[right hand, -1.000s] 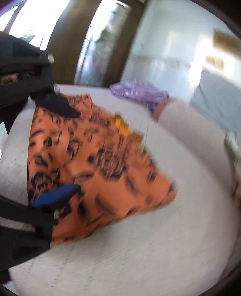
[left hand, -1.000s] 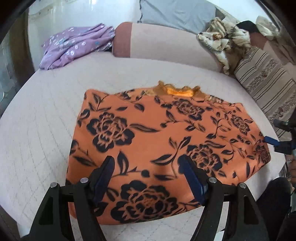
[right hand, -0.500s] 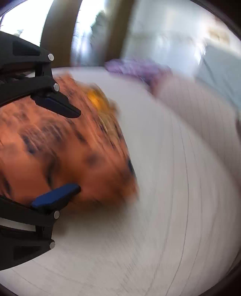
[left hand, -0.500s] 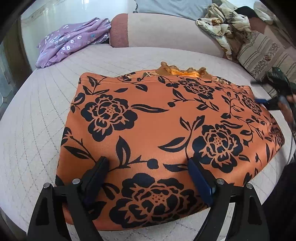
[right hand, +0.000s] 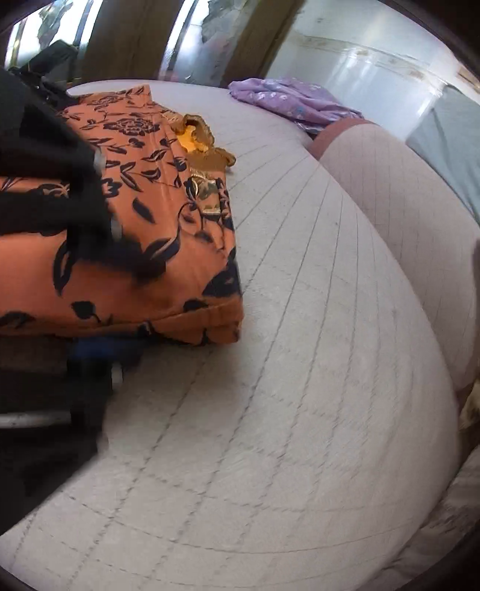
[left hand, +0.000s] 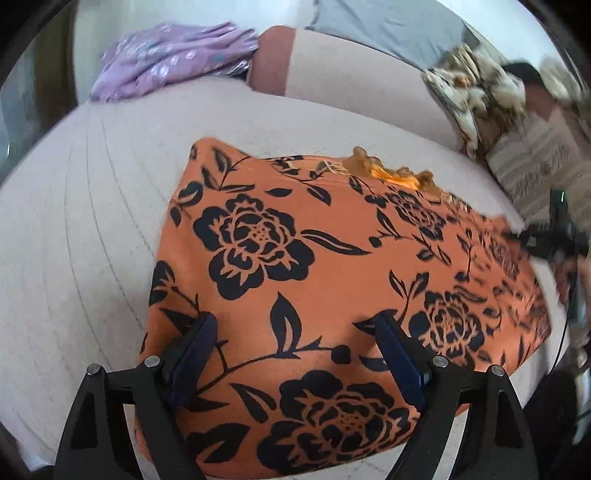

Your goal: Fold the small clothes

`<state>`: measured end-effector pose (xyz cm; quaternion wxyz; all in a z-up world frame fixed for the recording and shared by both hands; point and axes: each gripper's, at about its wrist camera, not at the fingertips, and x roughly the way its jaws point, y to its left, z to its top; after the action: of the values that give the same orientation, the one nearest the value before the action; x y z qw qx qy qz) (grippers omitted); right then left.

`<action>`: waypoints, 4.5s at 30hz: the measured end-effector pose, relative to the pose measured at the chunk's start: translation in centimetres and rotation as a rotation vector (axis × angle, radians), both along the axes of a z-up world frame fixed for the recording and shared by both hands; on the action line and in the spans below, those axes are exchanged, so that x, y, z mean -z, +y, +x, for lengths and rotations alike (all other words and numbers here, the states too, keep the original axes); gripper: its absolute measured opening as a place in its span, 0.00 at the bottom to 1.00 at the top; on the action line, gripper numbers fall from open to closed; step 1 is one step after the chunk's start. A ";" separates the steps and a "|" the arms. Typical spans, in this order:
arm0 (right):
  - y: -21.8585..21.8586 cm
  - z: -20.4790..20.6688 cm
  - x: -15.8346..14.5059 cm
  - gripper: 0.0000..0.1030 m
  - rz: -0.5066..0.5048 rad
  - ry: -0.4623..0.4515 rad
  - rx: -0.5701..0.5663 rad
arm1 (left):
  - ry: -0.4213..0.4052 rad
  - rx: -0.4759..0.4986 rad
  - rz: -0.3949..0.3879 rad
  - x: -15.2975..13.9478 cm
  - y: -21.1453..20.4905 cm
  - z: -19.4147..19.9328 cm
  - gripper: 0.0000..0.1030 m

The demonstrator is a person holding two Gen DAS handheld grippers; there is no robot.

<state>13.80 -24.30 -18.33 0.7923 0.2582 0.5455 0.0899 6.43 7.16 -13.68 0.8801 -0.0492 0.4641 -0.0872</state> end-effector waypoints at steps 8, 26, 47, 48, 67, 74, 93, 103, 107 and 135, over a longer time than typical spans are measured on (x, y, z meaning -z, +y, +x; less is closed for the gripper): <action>0.9 -1.5 -2.6 0.36 -0.171 -0.062 0.096 | -0.074 -0.055 -0.068 -4.2 2.4 1.2 0.85; 7.7 -14.1 -3.0 0.64 0.151 -0.113 -0.023 | 0.048 -0.226 -0.026 -3.2 7.5 10.4 0.44; 1.8 -19.8 -3.1 0.75 0.216 -0.098 0.186 | 0.063 -0.115 0.159 -0.7 -0.5 -2.7 0.74; 1.2 -19.7 -1.6 0.72 0.191 -0.035 0.215 | 0.102 -0.123 0.150 0.2 -0.1 -2.4 0.74; 1.3 -17.9 -6.5 0.74 0.239 -0.228 0.206 | 0.127 -0.234 0.129 0.5 3.3 -4.0 0.74; 1.1 -13.1 -2.4 0.77 0.241 -0.073 0.208 | 0.062 -0.266 0.081 -1.7 4.7 -5.4 0.75; -1.4 -0.5 1.4 0.87 0.299 -0.015 0.254 | 0.046 -0.148 0.123 -2.9 0.6 -3.7 0.75; 1.2 -12.2 -6.8 0.87 0.273 -0.235 0.157 | 0.036 -0.122 0.123 -3.3 -0.9 -4.8 0.75; 4.3 -18.4 -5.8 0.87 0.331 -0.191 0.124 | 0.029 -0.110 0.119 -3.6 -1.5 -5.4 0.75; 0.0 -19.8 0.5 0.86 0.402 -0.063 0.454 | 0.064 -0.112 0.131 -2.5 -2.9 -4.3 0.75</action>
<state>-6.05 -24.33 -18.81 0.7418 0.5221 0.4202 0.0246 2.13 4.27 -11.21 0.8695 -0.0202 0.4934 -0.0059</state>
